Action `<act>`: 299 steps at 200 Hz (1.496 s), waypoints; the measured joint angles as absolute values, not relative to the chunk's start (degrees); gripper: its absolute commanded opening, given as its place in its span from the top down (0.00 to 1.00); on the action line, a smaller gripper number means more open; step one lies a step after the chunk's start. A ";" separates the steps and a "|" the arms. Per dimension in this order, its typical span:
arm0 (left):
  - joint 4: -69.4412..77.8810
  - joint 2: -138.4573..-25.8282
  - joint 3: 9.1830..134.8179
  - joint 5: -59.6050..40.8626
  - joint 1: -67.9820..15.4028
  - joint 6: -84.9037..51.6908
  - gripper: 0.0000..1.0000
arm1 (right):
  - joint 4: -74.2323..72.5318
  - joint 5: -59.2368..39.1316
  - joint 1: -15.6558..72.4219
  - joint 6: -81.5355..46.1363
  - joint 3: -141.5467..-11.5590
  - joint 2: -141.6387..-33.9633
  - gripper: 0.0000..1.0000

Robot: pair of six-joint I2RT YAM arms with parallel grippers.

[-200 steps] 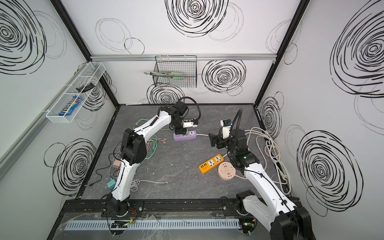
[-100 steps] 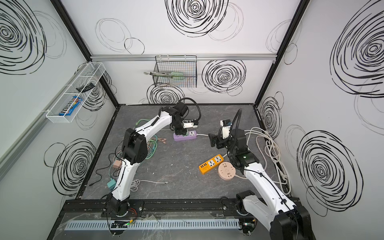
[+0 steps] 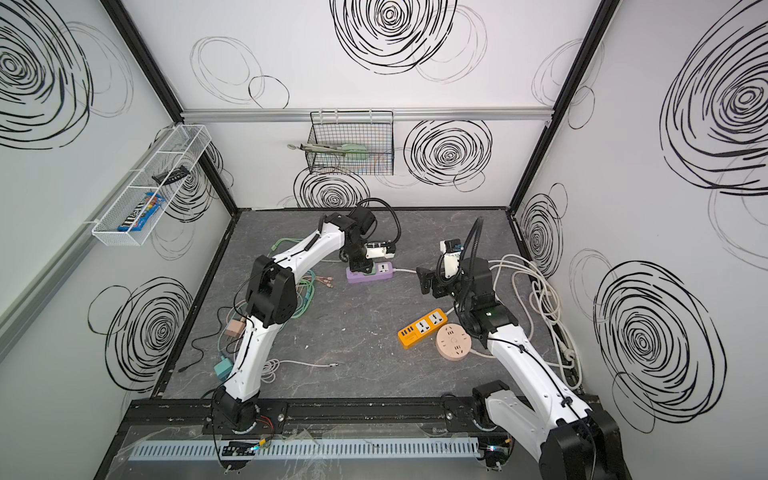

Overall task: Insert the plug
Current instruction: 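Lower the charger prongs into the purple strip socket with the left gripper, then open the left gripper and lift it away from the plugged charger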

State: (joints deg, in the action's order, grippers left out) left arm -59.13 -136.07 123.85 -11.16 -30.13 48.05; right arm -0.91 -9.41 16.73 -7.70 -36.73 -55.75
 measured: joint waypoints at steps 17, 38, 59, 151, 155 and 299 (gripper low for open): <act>-59.75 -137.56 125.86 -12.53 -29.45 48.05 1.00 | -0.71 -9.58 16.73 -7.75 -36.73 -56.14 0.03; -59.88 -138.32 126.58 -14.28 -28.77 48.05 1.00 | -0.56 -9.74 16.75 -7.92 -36.75 -56.69 0.03; -59.92 -138.47 126.65 -14.55 -28.71 48.05 1.00 | -0.38 -10.07 16.75 -8.14 -36.75 -57.45 0.03; -55.00 -134.54 122.54 -15.68 -27.46 45.01 0.20 | -0.43 -11.84 16.75 -10.83 -36.77 -58.67 0.03; -54.81 -133.56 121.78 -15.99 -27.33 44.91 0.19 | -0.45 -11.90 16.75 -10.96 -36.77 -58.67 0.03; -16.32 -88.88 70.59 -2.00 -22.15 8.78 0.04 | -1.45 -11.77 16.75 -18.68 -40.36 -65.52 0.03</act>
